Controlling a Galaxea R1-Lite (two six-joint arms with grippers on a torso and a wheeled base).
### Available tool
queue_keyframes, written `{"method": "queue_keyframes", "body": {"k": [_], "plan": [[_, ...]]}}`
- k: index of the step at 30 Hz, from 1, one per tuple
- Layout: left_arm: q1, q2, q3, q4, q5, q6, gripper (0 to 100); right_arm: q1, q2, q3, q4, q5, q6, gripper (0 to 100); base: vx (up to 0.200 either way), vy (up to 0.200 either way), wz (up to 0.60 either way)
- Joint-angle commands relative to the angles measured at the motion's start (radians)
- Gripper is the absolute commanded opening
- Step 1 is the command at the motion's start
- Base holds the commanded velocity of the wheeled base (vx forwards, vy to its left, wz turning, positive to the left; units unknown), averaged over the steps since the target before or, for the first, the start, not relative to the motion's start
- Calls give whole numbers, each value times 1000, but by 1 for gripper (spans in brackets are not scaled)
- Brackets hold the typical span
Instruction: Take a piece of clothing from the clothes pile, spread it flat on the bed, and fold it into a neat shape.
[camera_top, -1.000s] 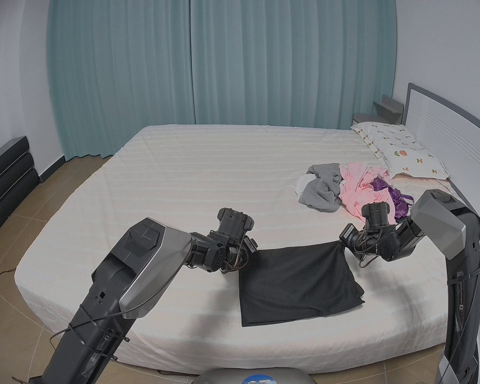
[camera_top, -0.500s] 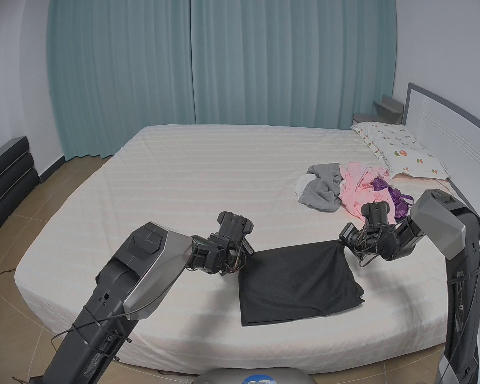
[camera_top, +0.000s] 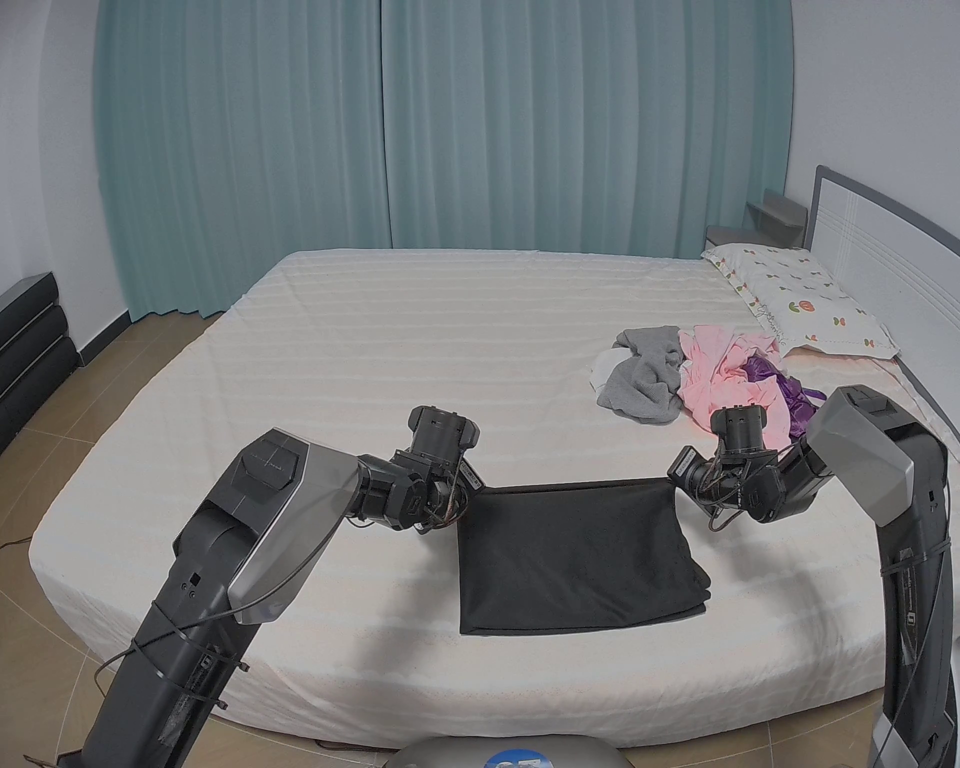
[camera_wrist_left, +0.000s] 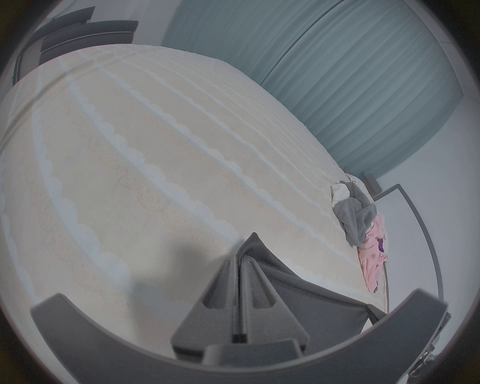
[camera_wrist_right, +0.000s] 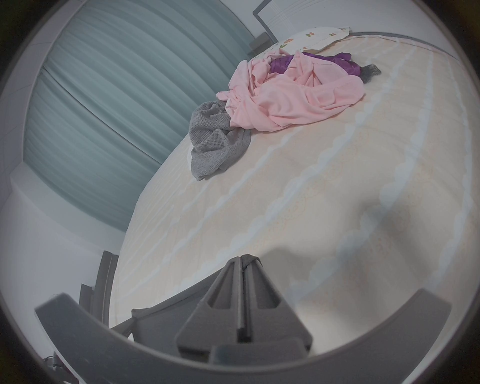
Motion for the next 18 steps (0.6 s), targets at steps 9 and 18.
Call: {"method": "queue_keyframes", "body": {"k": [9, 18], "plan": [[7, 9, 0, -16, -6, 33, 0, 25, 53, -53, -2, -38, 5, 100, 0, 0, 0], [48, -41, 18, 7, -8, 0, 100, -5, -101, 184, -170, 77, 47, 100, 0, 0, 0]]}}
